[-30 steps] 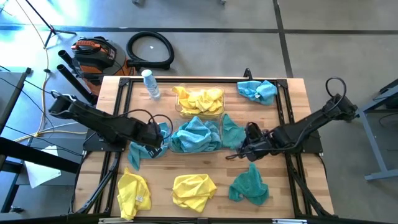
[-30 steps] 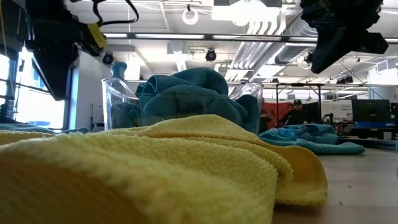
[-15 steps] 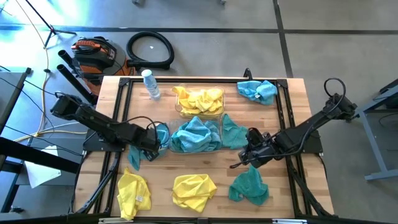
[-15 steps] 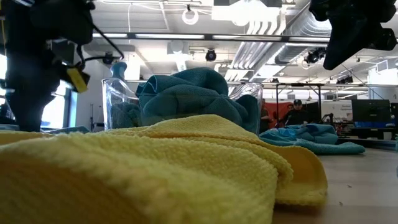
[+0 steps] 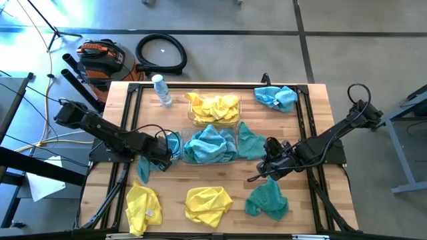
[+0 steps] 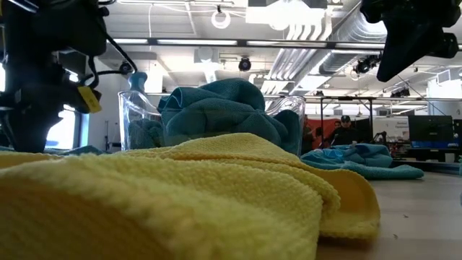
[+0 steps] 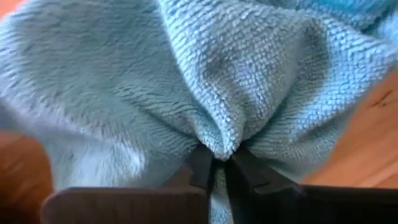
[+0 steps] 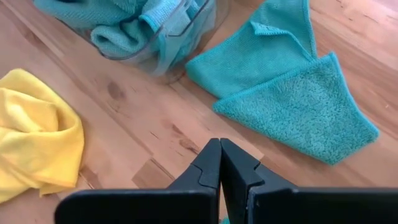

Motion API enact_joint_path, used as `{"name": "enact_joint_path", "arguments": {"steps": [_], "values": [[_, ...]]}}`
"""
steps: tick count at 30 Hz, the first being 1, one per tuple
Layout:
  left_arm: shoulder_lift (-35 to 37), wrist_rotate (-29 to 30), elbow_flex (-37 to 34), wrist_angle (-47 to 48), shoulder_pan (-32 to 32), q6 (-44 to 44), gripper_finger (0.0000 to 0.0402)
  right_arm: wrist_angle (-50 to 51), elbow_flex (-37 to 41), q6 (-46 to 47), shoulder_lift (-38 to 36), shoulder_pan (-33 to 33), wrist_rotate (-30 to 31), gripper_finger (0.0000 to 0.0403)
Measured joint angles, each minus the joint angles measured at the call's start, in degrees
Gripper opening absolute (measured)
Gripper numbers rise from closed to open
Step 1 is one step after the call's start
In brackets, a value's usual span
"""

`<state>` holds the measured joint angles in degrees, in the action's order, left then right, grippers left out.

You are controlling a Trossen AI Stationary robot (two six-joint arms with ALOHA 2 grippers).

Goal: Sort microfiber towel by color & place in baskets
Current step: Put the blue microfiber cloth into the bottom transparent bin

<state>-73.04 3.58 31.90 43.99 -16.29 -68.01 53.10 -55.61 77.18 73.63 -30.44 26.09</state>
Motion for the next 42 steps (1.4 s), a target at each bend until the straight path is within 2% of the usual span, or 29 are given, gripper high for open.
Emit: {"name": "enact_joint_path", "arguments": {"steps": [3,6,9,12,17,21,26,32,38,42], "values": [[0.74,-0.68,3.98,5.02,0.00,-0.80,0.0015,0.02,0.00,-0.74,0.00,0.00,0.07,0.0000],[1.36,-1.80,10.23,15.25,-0.27,-0.93,0.0006,-0.04,0.00,-1.60,0.00,0.00,0.07,0.0000],[1.79,-0.72,19.27,24.35,-1.36,-1.32,0.0004,-0.21,0.00,-2.33,0.00,0.00,0.11,0.0000],[1.80,2.96,29.05,31.51,-2.86,-2.30,0.0002,-0.66,0.00,-2.68,0.00,0.00,0.13,0.0000],[1.78,10.35,43.03,31.89,-4.81,-2.88,0.0001,-0.68,0.00,-3.90,0.00,0.00,0.13,0.0000],[0.48,13.54,49.98,27.01,-5.20,-1.54,0.0001,-0.83,0.00,-4.15,0.00,0.00,0.13,0.0000],[-2.93,15.18,54.19,19.36,-5.06,2.75,0.0001,-0.94,0.00,-4.17,0.00,0.00,0.14,0.0000],[-7.70,16.80,55.70,12.16,-2.53,9.94,0.0000,-1.09,0.00,-4.36,0.00,0.00,0.44,0.0000],[-9.89,25.65,55.70,10.94,1.66,16.87,0.0000,-1.22,-0.02,-4.35,0.00,0.00,0.57,0.0000],[-9.94,29.82,55.70,13.59,3.26,16.73,0.0000,-1.83,-0.02,-4.16,0.02,0.00,0.69,0.0000]]}}
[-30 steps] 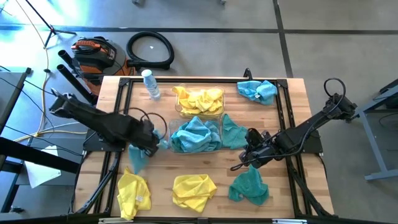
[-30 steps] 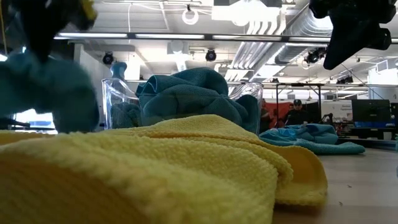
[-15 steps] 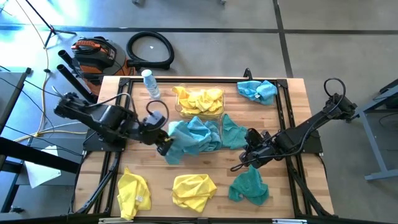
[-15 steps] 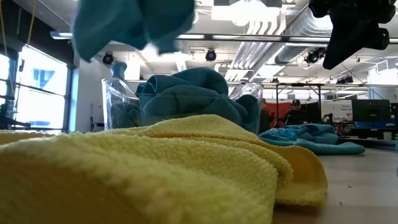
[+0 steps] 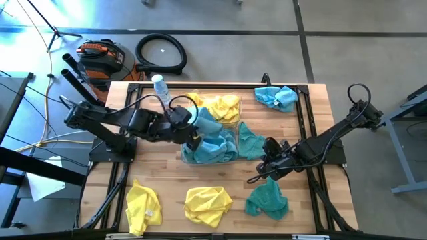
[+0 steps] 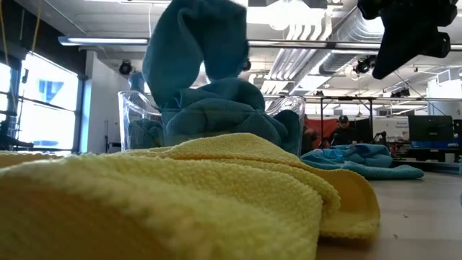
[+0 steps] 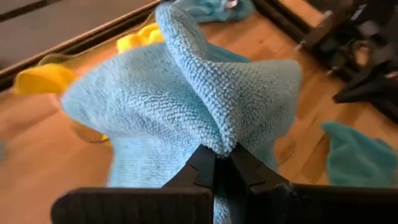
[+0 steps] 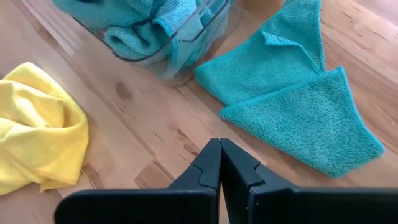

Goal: Sort microfiber towel by color & place in baskets
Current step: Put the blue microfiber cloth into the bottom transparent bin

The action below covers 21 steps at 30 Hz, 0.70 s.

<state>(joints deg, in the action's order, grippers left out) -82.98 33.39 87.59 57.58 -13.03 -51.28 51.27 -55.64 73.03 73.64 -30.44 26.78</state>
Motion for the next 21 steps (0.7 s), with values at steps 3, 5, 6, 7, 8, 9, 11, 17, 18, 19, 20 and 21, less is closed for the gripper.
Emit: {"name": "enact_joint_path", "arguments": {"steps": [3,5,6,7,8,9,11,17,18,19,20,21], "values": [[0.00,-2.86,-0.04,3.81,-0.43,-3.93,0.0000,-0.61,0.00,0.28,-0.02,0.00,0.18,0.0000],[0.05,-7.29,-1.11,5.46,-0.96,-7.67,0.0000,-0.95,0.00,0.35,-0.02,0.00,0.23,0.0000],[0.00,-10.06,-1.79,6.34,-1.24,-9.86,0.0000,-1.11,0.00,0.40,0.00,0.00,0.24,0.0000],[-0.07,-13.19,-2.46,6.70,-1.48,-12.07,0.0000,-1.21,0.00,0.40,0.01,0.00,0.23,0.0000],[-0.07,-16.44,-3.01,6.62,-1.67,-14.19,0.0000,-1.29,0.00,0.42,0.01,0.00,0.25,0.0000],[-0.07,-18.95,-3.56,6.44,-1.78,-15.81,0.0000,-1.33,0.00,0.42,-0.01,0.00,0.24,0.0000],[-0.07,-20.17,-4.27,6.92,-1.74,-17.43,0.0000,-1.39,0.00,0.42,-0.02,0.00,0.41,0.0000],[-1.46,-11.77,-4.38,8.34,2.96,-18.26,0.0000,-1.90,0.00,0.44,-0.02,0.02,2.46,0.0000],[-2.27,-11.94,-4.39,8.37,3.95,-18.26,0.0000,-1.90,0.00,0.44,-0.02,0.02,2.77,0.0000],[-3.01,-12.49,-4.39,8.33,4.82,-17.38,0.0000,-1.94,0.00,0.42,0.00,0.02,2.82,0.0000],[-3.82,-13.44,-4.39,8.37,5.61,-15.61,0.0000,-1.99,0.00,0.44,0.01,0.02,2.85,0.0000],[-4.77,-14.29,-4.39,8.23,6.22,-12.92,0.0000,-2.08,0.00,0.42,0.01,0.02,2.91,0.0000]]}}
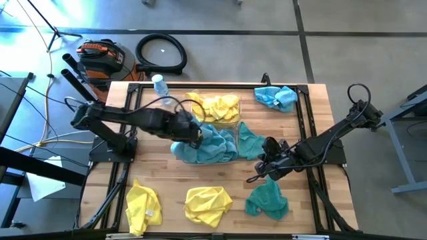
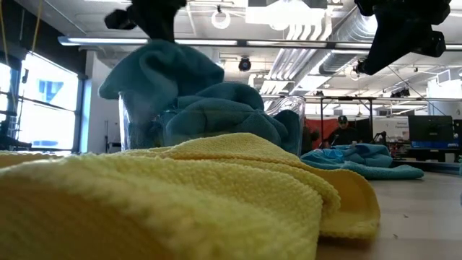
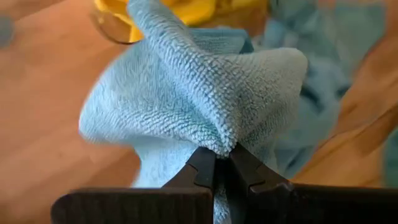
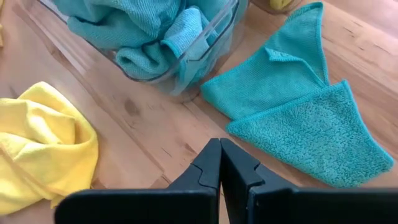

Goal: Sort microfiber towel by color & place in baskets
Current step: Put the blue microfiber cloth into the bottom transparent bin

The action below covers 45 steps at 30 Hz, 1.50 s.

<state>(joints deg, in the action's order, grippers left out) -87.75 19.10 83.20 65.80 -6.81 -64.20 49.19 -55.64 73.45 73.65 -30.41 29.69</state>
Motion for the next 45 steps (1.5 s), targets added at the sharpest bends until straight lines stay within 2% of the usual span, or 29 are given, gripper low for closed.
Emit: {"name": "enact_joint_path", "arguments": {"steps": [5,10,14,27,37,45], "values": [[-5.35,-7.11,0.00,-0.56,1.39,18.05,0.0000,-0.21,0.00,0.01,0.00,0.00,0.06,0.0000],[-11.47,-10.76,0.00,0.10,2.79,28.28,0.0000,-0.29,0.00,0.00,0.00,0.00,0.02,0.0000],[-16.61,-14.14,0.00,0.17,3.96,33.13,0.0000,-0.48,0.00,0.02,0.00,0.00,-0.02,0.0000],[-27.46,-15.44,0.00,-2.71,4.33,37.48,0.0001,-0.37,0.00,-0.22,0.00,0.00,-0.11,0.0000],[-27.97,-15.10,0.04,-7.20,4.33,37.67,0.0024,-0.39,0.00,0.00,0.00,0.00,-0.11,0.0000],[-27.71,-15.15,0.78,-8.81,4.33,37.78,0.0073,-0.46,0.00,0.02,0.00,-0.02,-0.09,0.0000]]}}
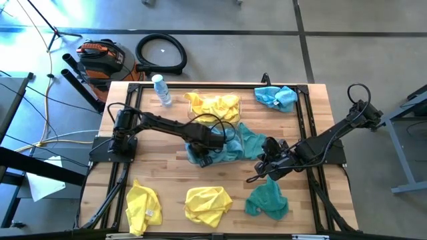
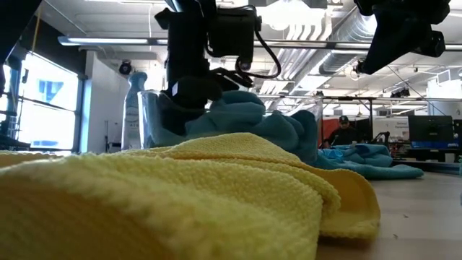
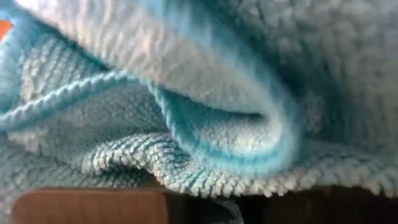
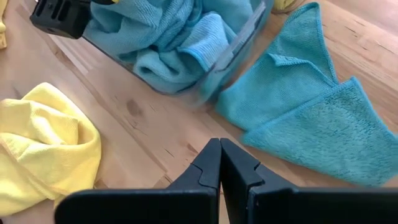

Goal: Sort microfiber towel by color & place in baskets
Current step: Put the blue microfiber cloth into the bottom transparent bin, then put the yellow microfiber cloth into the top transparent bin

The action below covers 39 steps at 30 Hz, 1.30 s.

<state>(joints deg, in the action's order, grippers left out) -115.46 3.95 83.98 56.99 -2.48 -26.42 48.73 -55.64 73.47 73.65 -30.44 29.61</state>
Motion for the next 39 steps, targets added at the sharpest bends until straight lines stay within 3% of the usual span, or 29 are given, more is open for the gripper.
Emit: {"name": "enact_joint_path", "arguments": {"steps": [7,20,27,31,39], "values": [[3.80,0.65,1.89,1.79,-0.26,-0.40,0.0083,-0.09,0.00,0.00,0.01,0.02,0.01,0.0000],[17.05,1.22,2.01,3.05,-2.17,-3.56,0.0083,-0.13,-0.02,0.00,0.02,0.02,0.02,0.0000],[23.25,1.53,2.02,3.37,-7.57,-9.11,0.0083,-0.15,-0.02,0.00,0.02,0.02,0.39,0.0000],[25.49,3.41,2.02,6.02,-13.52,-17.47,0.0083,-0.20,-0.02,0.00,0.02,0.02,0.53,0.0000],[26.16,5.74,2.00,18.00,-26.05,-44.88,0.0083,-0.24,-0.02,-0.10,0.02,0.00,0.61,0.0000]]}}
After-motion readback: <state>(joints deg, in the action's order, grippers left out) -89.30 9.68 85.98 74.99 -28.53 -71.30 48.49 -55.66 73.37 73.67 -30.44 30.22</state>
